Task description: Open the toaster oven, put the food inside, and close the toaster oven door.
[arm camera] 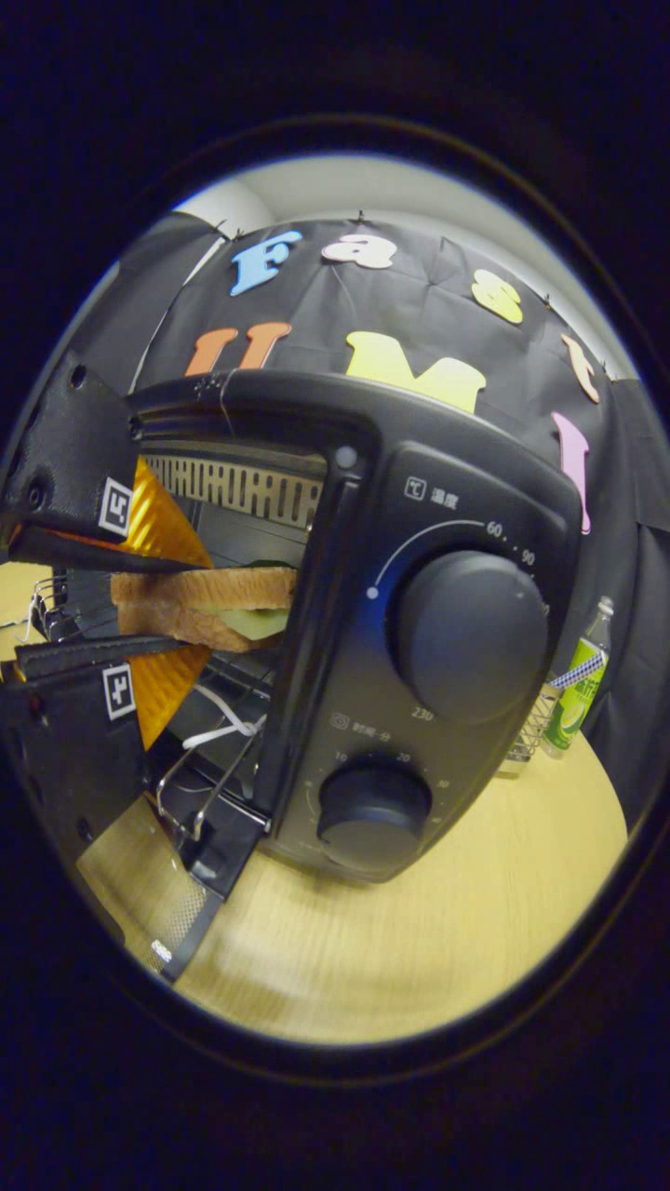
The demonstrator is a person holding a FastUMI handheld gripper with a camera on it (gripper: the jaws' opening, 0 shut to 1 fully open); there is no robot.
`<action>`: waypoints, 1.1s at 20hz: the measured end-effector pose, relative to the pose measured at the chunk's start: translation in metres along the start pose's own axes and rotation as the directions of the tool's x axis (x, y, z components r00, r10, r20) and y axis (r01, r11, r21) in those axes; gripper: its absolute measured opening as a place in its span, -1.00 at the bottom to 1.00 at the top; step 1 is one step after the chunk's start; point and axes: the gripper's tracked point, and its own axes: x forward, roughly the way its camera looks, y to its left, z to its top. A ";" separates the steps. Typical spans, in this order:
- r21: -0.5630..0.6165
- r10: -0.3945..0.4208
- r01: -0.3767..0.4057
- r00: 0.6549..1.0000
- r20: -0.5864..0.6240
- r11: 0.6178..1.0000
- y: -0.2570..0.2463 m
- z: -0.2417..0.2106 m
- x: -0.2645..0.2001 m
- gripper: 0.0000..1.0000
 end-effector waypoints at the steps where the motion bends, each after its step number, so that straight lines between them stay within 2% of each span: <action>1: -0.034 -0.009 0.009 1.000 0.011 0.999 -0.001 -0.001 0.001 -0.27; 4: -0.139 -0.016 0.017 1.000 0.007 0.990 0.002 -0.007 0.002 -0.24; 6: -0.217 -0.045 0.041 0.999 -0.013 0.975 -0.001 -0.009 0.003 -0.14; 8: -0.320 -0.064 0.049 0.997 -0.035 0.946 0.001 -0.016 0.001 0.07; 11: -0.535 -0.113 0.086 0.993 -0.018 0.841 0.000 -0.022 0.003 0.44; 12: -0.588 -0.130 0.101 0.991 -0.007 0.803 0.000 -0.025 0.006 0.50; 15: -0.706 -0.171 0.113 0.985 -0.012 0.699 0.001 -0.037 0.006 0.66; 17: -0.782 -0.222 0.099 0.974 -0.051 0.615 -0.002 -0.054 0.003 0.94; 19: -0.825 -0.270 0.132 0.963 -0.025 0.550 -0.003 -0.058 -0.002 0.97; 22: -0.854 -0.314 0.147 0.949 -0.021 0.500 -0.013 -0.057 -0.010 0.99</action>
